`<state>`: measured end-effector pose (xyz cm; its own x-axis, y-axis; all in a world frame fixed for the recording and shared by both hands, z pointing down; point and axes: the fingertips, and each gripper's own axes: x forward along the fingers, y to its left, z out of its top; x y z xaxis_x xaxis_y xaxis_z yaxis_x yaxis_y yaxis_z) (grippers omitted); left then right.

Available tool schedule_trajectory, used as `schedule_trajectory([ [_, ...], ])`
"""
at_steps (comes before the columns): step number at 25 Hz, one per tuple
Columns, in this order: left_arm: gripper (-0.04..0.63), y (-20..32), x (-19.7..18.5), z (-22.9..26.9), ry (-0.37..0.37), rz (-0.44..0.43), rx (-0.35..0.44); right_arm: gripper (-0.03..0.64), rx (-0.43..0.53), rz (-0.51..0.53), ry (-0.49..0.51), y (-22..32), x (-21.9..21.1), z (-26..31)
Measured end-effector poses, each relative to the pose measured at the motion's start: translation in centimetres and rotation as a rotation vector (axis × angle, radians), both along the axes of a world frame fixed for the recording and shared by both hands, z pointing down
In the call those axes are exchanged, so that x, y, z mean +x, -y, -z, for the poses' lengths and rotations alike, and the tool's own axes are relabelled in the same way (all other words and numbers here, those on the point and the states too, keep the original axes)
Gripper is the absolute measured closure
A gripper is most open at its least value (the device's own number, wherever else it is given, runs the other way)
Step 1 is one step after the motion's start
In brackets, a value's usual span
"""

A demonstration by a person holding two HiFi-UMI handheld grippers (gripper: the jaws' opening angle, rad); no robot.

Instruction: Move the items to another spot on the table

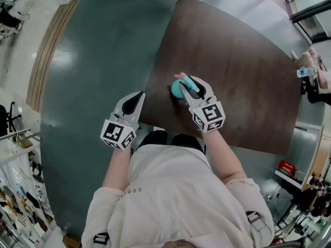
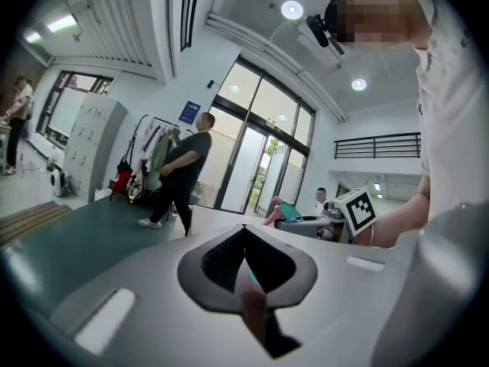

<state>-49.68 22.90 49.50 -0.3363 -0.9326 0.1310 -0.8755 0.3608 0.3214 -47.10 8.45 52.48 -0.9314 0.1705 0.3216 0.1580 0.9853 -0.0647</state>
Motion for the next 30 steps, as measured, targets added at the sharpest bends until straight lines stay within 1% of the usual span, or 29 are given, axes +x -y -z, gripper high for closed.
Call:
schedule_trajectory([
  [2,0.580,1.2,0.4,0.3,0.008,-0.050,0.007,0.483,-0.010,-0.047,0.014,0.9,0.9,0.6],
  [4,0.580,2.8,1.7,0.7,0.016,-0.099,0.014,0.483,-0.022,-0.098,0.021,2.4,2.7,1.0],
  [9,0.580,8.5,6.5,2.4,0.048,-0.257,0.030,0.485,-0.028,-0.262,0.057,7.0,9.4,2.5],
  [13,0.580,12.9,11.1,3.2,0.059,-0.333,0.035,0.485,-0.036,-0.329,0.072,10.2,15.6,3.4],
  [18,0.580,18.5,17.7,3.6,0.064,-0.405,0.040,0.485,-0.044,-0.422,0.089,14.9,24.6,4.0],
  [24,0.580,26.1,27.8,4.1,0.064,-0.486,0.085,0.485,-0.013,-0.508,0.082,20.6,36.6,4.1],
  [30,0.580,31.5,36.7,4.3,0.072,-0.585,0.089,0.485,0.003,-0.597,0.078,24.9,46.3,4.3],
])
